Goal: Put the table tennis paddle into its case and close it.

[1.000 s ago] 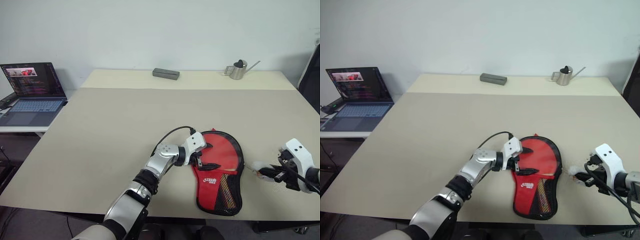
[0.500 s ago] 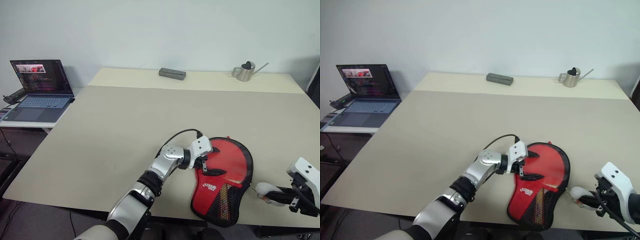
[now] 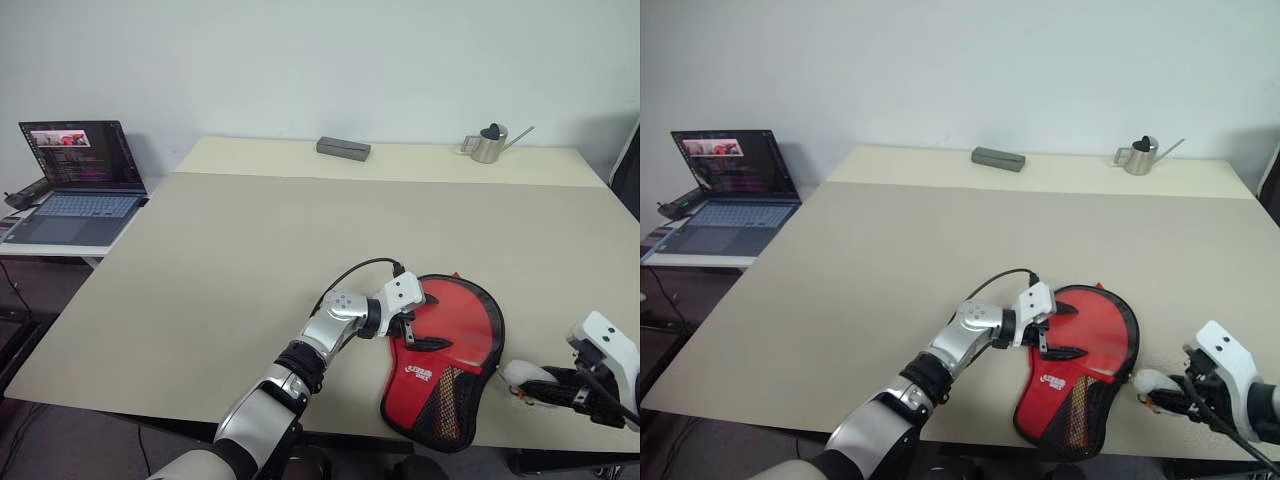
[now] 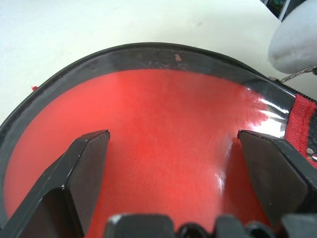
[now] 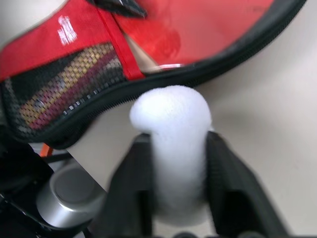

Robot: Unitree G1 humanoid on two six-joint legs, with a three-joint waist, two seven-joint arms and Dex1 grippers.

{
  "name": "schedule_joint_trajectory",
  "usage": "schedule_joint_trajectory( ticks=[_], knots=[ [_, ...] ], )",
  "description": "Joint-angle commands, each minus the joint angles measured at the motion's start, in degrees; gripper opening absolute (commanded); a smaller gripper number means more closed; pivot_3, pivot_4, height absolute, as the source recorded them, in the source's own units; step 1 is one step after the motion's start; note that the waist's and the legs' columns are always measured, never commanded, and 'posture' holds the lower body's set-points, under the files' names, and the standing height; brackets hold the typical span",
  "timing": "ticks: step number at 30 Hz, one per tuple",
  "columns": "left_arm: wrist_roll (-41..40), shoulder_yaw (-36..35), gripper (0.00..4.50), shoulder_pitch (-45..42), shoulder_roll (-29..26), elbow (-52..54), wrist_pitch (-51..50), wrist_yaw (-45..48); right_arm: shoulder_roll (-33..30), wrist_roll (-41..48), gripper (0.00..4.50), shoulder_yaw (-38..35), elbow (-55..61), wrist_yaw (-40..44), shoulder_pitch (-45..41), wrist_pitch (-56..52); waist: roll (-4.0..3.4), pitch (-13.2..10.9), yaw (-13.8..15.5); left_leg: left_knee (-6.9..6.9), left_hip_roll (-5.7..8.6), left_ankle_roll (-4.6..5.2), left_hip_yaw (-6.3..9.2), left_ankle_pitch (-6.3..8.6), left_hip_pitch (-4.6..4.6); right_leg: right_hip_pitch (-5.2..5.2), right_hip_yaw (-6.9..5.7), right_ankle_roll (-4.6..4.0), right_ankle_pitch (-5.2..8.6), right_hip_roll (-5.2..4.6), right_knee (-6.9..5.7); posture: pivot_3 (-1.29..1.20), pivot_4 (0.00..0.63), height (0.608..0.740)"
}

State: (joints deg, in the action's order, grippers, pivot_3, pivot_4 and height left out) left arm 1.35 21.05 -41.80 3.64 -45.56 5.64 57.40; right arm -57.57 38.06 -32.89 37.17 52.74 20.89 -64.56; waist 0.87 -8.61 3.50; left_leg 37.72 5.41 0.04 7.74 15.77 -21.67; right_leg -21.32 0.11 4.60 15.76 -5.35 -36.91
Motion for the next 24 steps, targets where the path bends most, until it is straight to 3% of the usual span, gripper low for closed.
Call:
schedule_joint_trajectory(
  ticks=[1, 5, 6, 9, 13, 24],
  knots=[
    [2.8, 2.0, 4.50, 1.9, -0.5, -3.8, -1.2, -0.4, -0.1, 4.9, 2.86, -5.0, -0.5, 2.2, -0.9, -2.5, 0.01, 0.0, 0.0, 0.03, 0.00, 0.02, 0.00, 0.01, -0.01, 0.00, -0.01, 0.00, 0.00, 0.00, 0.00, 0.00, 0.150, 0.740],
    [2.7, 2.0, 4.50, 1.7, -0.2, -3.9, -1.1, -0.7, -0.5, 8.3, 4.30, -8.2, -2.9, 3.1, -2.8, -4.1, 0.02, 0.0, -0.3, 0.12, 0.00, 0.07, -0.02, 0.04, -0.01, 0.04, 0.02, 0.07, -0.03, 0.01, 0.01, 0.00, 0.150, 0.740],
    [2.7, 1.9, 4.50, 1.6, -0.2, -3.9, -1.1, -0.8, -0.6, 9.2, 4.46, -8.7, -3.6, 2.9, -3.8, -4.6, 0.02, 0.0, -0.4, 0.13, 0.00, 0.07, -0.04, 0.05, -0.01, 0.04, 0.03, 0.09, -0.03, 0.01, 0.00, 0.00, 0.150, 0.740],
    [2.5, 1.8, 4.50, 1.4, 0.0, -3.5, -0.7, -0.8, 0.2, 9.4, 4.46, -7.7, -7.4, -1.5, -10.3, -4.9, 0.02, 0.0, -0.5, 0.14, -0.02, 0.08, -0.04, 0.05, 0.00, 0.04, 0.04, 0.20, 0.03, 0.03, 0.00, 0.00, 0.150, 0.740],
    [-0.6, -0.5, 4.50, 1.1, -1.0, -0.3, -0.9, 1.7, 3.1, 6.6, 4.46, 0.2, -11.8, -10.0, -21.1, -4.2, 0.04, 0.0, -0.8, 0.16, -0.02, 0.08, -0.07, 0.05, 0.00, 0.02, 0.11, 0.23, 0.01, 0.04, -0.01, 0.00, 0.150, 0.740],
    [-8.1, -6.4, 4.50, -1.7, -5.9, 10.9, -6.3, 7.2, 10.0, -0.2, 4.46, 14.4, -23.6, -17.1, -32.4, 0.7, 0.00, -0.3, -2.5, 0.13, 0.00, -0.04, -0.18, -0.03, -0.34, -0.56, 0.38, -0.08, -0.16, 0.07, -0.14, 0.00, 0.150, 0.740]
  ],
)
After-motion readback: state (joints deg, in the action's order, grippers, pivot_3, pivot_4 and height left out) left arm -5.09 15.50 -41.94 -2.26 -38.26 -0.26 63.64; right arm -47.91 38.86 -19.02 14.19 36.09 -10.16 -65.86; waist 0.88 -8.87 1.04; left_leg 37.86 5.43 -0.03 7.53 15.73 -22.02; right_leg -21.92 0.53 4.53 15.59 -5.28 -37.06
